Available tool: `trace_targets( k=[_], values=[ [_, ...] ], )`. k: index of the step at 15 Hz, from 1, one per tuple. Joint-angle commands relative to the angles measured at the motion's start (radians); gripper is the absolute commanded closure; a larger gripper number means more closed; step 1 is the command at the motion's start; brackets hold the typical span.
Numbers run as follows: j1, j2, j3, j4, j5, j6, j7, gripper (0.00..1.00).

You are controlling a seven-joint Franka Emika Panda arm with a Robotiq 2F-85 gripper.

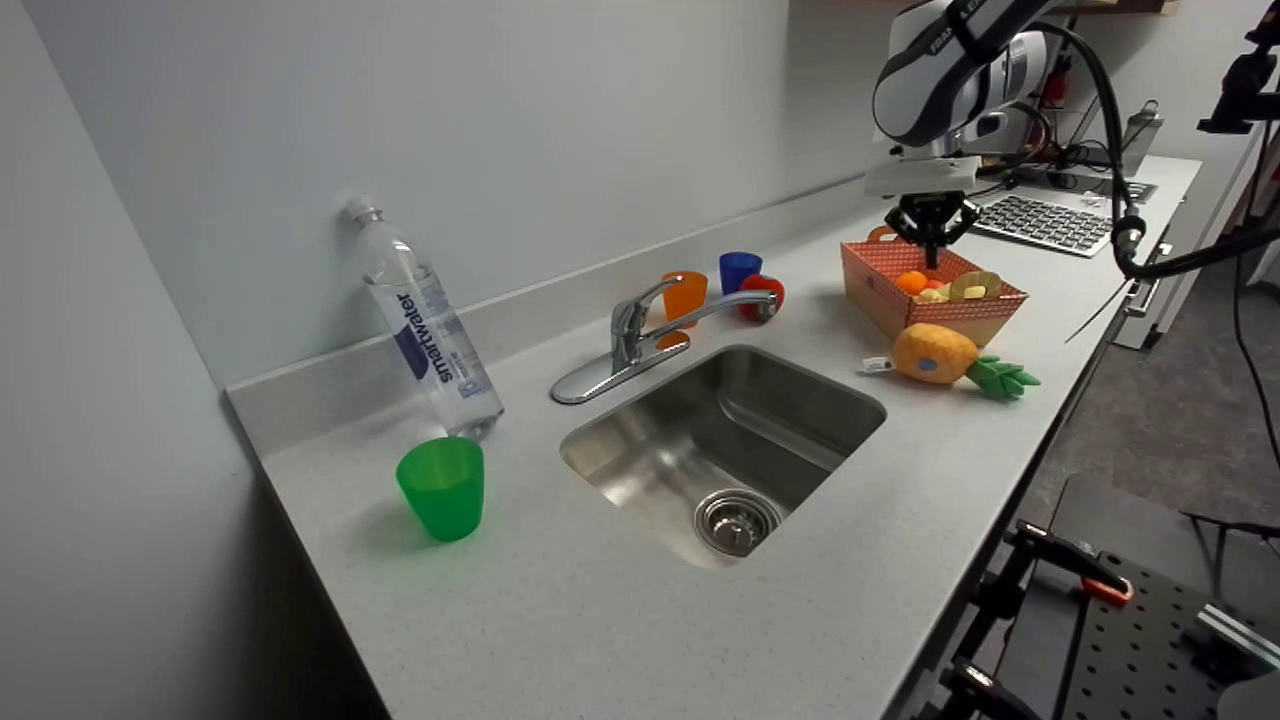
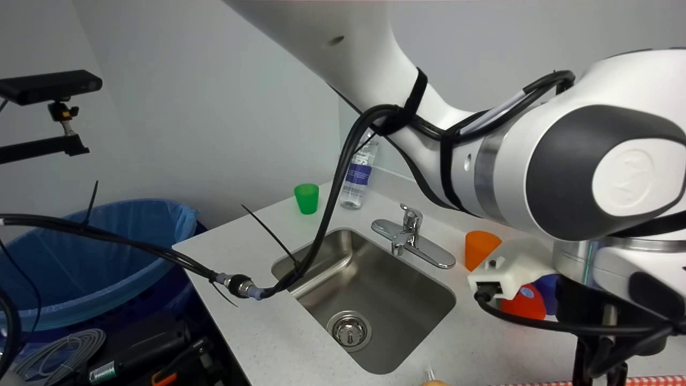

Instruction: Remove the banana plushie from the box

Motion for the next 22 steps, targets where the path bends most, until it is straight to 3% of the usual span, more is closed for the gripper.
trace_targets(
  k=[1,9,11,16,17,18,22],
  values=[
    [-0.007,-0.007,0.004,0.003,0.013,-0.017,0.001,0.66],
    [-0.003,0.065,-0.031,-0.001,-0.028,-0.006,0.046,0.06],
    [0.000,0.084,-0.038,-0.005,-0.034,-0.003,0.050,0.00],
    [0.007,0.122,-0.053,-0.007,-0.054,0.000,0.051,0.00],
    [0.007,0.125,-0.053,-0.007,-0.057,0.001,0.049,0.25],
    [0.008,0.128,-0.054,-0.007,-0.060,0.002,0.048,0.26],
    [0.009,0.128,-0.055,-0.004,-0.078,0.003,0.046,0.57]
  ],
)
